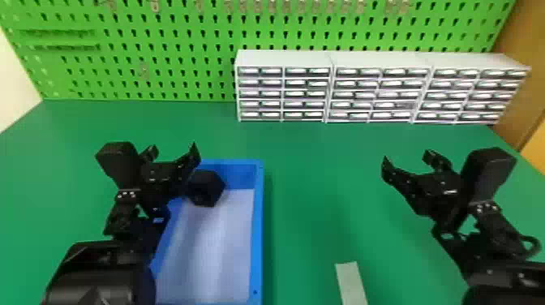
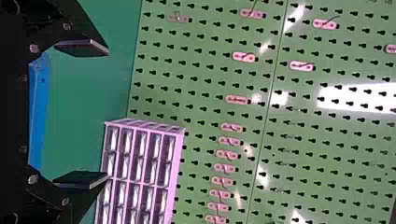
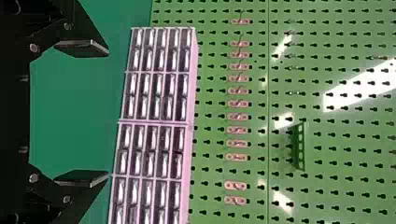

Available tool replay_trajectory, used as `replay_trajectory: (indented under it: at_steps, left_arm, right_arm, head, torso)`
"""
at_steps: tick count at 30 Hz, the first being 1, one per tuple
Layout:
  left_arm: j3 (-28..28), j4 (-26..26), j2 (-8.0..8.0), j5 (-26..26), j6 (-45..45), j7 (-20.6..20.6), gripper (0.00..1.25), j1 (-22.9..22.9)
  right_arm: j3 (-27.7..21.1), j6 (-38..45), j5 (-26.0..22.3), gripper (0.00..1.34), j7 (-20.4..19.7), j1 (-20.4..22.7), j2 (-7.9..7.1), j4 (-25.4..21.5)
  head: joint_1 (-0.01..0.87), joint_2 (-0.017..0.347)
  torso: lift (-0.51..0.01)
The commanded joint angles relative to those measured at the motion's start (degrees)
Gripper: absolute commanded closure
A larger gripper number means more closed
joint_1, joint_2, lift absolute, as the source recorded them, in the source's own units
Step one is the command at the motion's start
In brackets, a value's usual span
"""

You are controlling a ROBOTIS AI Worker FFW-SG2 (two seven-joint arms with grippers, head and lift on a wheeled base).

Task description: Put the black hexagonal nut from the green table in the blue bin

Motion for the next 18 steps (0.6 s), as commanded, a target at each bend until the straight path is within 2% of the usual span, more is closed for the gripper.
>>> replay_trajectory:
  at_steps: [1,18]
  left_arm:
    - [-0.1,-0.1,0.00,0.1,0.0,0.0,0.32,0.0]
    - [-0.1,-0.1,0.00,0.1,-0.1,0.0,0.32,0.0]
  right_arm:
    - [0.0,0.0,0.0,0.35,0.0,0.1,0.00,0.0]
    - [0.0,-0.4,-0.1,0.35,0.0,0.4,0.00,0.0]
  head:
    - [0.686,0.051]
    - [0.686,0.051]
  torso:
    - [-0.097]
    - [-0.097]
